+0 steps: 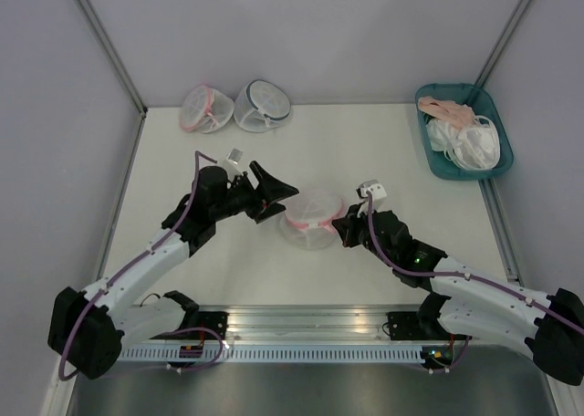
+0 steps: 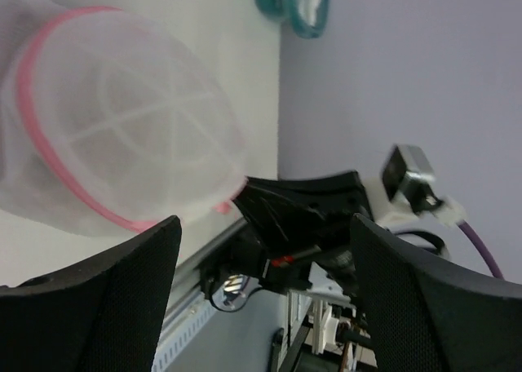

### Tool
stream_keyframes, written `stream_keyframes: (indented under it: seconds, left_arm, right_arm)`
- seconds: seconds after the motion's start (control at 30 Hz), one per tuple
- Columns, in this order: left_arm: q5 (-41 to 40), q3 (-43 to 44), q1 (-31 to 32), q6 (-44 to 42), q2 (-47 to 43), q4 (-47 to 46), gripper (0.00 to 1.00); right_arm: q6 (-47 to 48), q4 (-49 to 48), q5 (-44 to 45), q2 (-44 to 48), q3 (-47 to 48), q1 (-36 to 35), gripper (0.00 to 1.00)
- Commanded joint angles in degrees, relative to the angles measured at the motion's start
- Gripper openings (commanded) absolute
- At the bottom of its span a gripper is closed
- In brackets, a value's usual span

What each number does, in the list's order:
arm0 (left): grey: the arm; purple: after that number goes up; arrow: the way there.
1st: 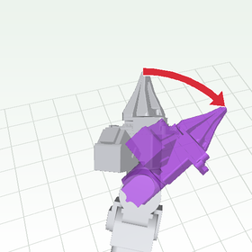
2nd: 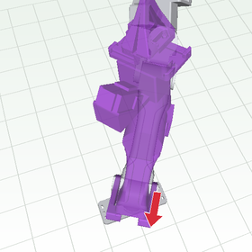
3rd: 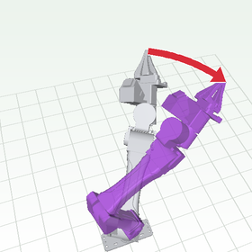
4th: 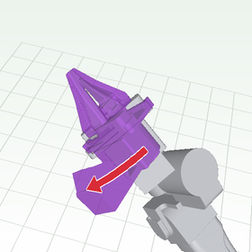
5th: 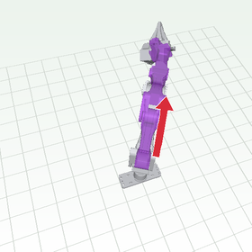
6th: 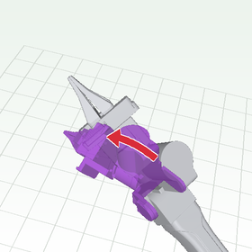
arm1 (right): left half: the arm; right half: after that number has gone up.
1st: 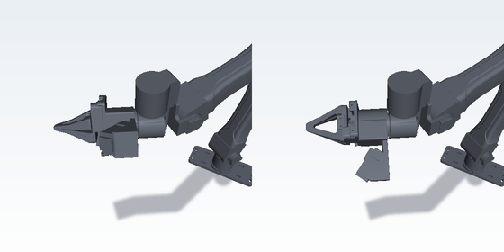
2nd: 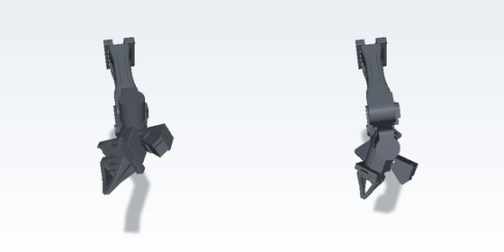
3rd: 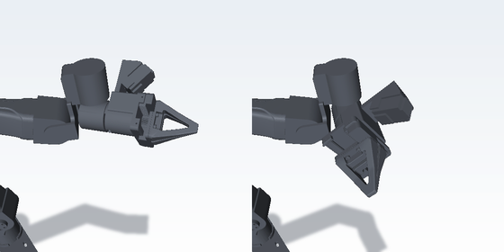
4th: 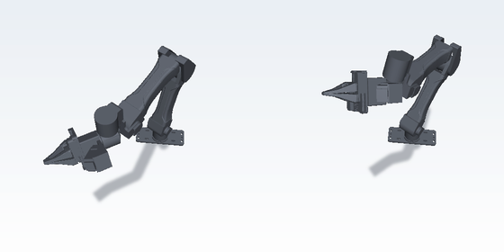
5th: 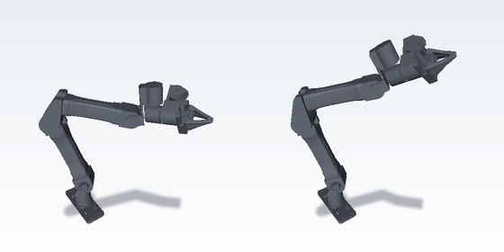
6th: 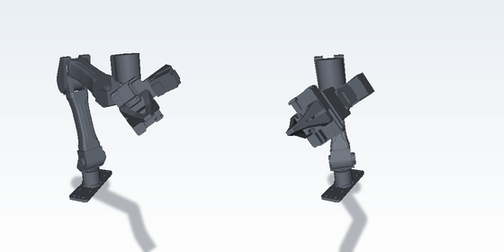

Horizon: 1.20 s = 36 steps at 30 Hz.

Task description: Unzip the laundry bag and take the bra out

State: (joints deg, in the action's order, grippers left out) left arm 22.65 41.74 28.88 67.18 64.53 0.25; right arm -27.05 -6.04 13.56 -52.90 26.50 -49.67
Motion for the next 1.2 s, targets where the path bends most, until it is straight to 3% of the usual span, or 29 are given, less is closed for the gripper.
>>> stream_keyframes:
  seconds: [0.0,0.17,0.27,0.43,0.73,1.0,1.17]
  left_arm:
    - [1.51,0.98,3.45,6.28,-6.6,1.24,0.88]
    - [-1.12,0.1,14.06,7.62,-9.78,5.28,0.93]
    - [-3.58,-2.53,17.34,8.32,-9.69,8.54,0.94]
    - [-8.15,-8.69,17.61,10.43,-8.12,3.62,0.96]
    - [-11.13,-3.16,17.61,7.71,1.82,0.98,0.97]
    - [-16.15,1.5,17.52,6.65,4.46,0.98,0.97]
    - [-15.28,3.09,17.52,5.6,7.62,0.98,0.96]
  right_arm:
    - [0.68,-0.2,-1.42,0.52,-0.22,-0.25,0.0]
    - [0.07,-0.46,-3.71,-0.18,0.22,-0.25,0.01]
    - [-0.02,-1.16,-5.21,-0.01,0.13,-0.25,0.0]
    - [-0.29,-3.88,-10.12,-0.53,-0.22,-0.25,0.0]
    - [0.51,-6.79,-26.74,-2.73,0.31,-0.34,0.0]
    - [2.44,-2.75,-28.94,-2.29,0.31,-1.39,0.0]
    - [2.61,-1.6,-28.59,-0.1,0.22,-1.48,0.0]
